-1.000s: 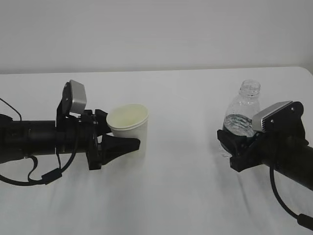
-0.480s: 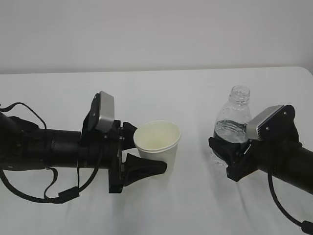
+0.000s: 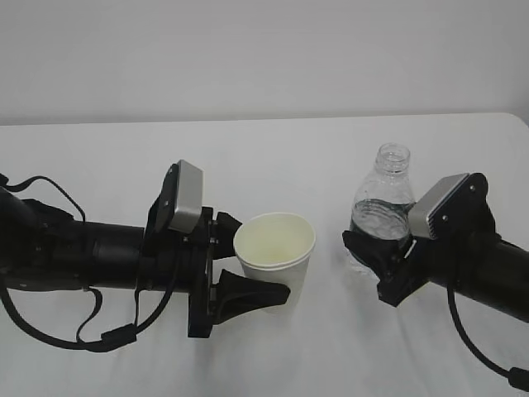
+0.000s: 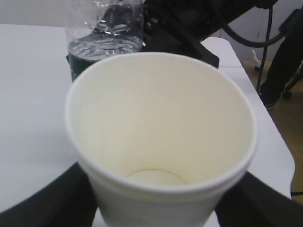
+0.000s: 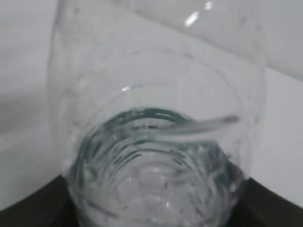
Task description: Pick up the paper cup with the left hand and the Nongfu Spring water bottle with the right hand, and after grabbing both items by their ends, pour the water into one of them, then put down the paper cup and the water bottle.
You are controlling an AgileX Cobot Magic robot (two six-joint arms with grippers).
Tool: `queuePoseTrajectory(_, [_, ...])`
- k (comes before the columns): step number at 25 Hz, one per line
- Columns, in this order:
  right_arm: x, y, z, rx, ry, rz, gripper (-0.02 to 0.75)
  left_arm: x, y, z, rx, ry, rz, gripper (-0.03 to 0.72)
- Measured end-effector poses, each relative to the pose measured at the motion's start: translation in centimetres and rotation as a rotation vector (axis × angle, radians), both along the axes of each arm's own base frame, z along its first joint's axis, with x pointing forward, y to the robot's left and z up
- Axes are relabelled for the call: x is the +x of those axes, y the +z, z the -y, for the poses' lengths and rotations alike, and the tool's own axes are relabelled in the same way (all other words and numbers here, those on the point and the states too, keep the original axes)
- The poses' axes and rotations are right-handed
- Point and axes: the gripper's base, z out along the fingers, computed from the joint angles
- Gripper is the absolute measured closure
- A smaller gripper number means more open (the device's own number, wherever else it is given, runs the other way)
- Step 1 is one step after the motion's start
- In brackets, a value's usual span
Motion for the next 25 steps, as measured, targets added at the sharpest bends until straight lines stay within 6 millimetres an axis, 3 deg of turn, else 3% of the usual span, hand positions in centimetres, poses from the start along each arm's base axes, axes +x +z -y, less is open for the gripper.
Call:
queuePoseTrajectory(19, [4.1,2.0,-0.9,-0.068,0.062,0.116,0.271,0.0,0.0,0.0,0.002,-0.006,0.001,0.197])
queuePoseTrajectory(25, [4.8,2.2,-0.9,-0.170,0.089,0.180,0.271,0.0,0.0,0.0,0.002,-0.006,0.001,0.197])
